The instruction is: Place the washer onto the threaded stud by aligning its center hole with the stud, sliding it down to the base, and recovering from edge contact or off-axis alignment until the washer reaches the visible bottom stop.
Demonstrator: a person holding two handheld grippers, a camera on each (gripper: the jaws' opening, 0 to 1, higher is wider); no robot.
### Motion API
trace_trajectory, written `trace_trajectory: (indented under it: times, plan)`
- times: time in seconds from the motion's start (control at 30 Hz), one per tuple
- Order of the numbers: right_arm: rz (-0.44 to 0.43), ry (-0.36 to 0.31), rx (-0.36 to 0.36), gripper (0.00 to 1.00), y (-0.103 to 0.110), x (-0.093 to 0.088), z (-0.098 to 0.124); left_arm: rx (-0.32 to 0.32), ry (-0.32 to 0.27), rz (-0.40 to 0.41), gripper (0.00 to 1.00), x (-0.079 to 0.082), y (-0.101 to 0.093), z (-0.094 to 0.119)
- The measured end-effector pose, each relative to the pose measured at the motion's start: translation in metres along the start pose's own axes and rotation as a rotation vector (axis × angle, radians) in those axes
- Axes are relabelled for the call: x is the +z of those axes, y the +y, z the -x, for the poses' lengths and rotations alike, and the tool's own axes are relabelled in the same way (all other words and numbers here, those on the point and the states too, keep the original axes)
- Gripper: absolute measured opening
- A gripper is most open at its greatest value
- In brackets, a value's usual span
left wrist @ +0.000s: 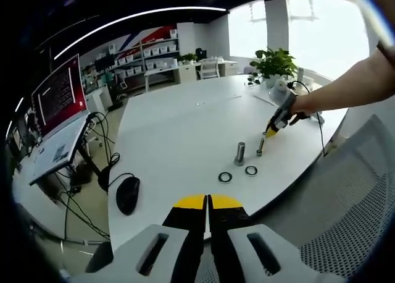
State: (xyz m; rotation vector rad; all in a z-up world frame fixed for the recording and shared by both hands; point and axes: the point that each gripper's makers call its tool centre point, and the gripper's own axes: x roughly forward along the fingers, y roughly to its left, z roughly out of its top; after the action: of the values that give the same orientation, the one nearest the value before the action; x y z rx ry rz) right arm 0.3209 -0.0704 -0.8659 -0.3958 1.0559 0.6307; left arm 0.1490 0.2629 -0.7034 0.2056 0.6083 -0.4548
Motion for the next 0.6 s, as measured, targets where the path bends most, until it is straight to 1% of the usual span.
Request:
trace_trajectory:
  times: [0.1, 0.27, 0.6]
  plan:
    - [0.004, -0.002, -0.002, 0.20, -0.0041, 0.0012, -0.0020, 0.000, 0.001, 0.000, 0.00, -0.0001, 0.0000, 0.0000]
    - [0.019, 0.002, -0.008, 0.16, -0.0039, 0.0021, -0.0022, -0.002, 0.001, -0.001, 0.00, -0.0001, -0.0001, -0.0002]
    - [0.027, -0.003, -0.020, 0.14, -0.0031, 0.0020, -0.0016, -0.002, -0.005, -0.001, 0.00, 0.0010, -0.0002, -0.0001]
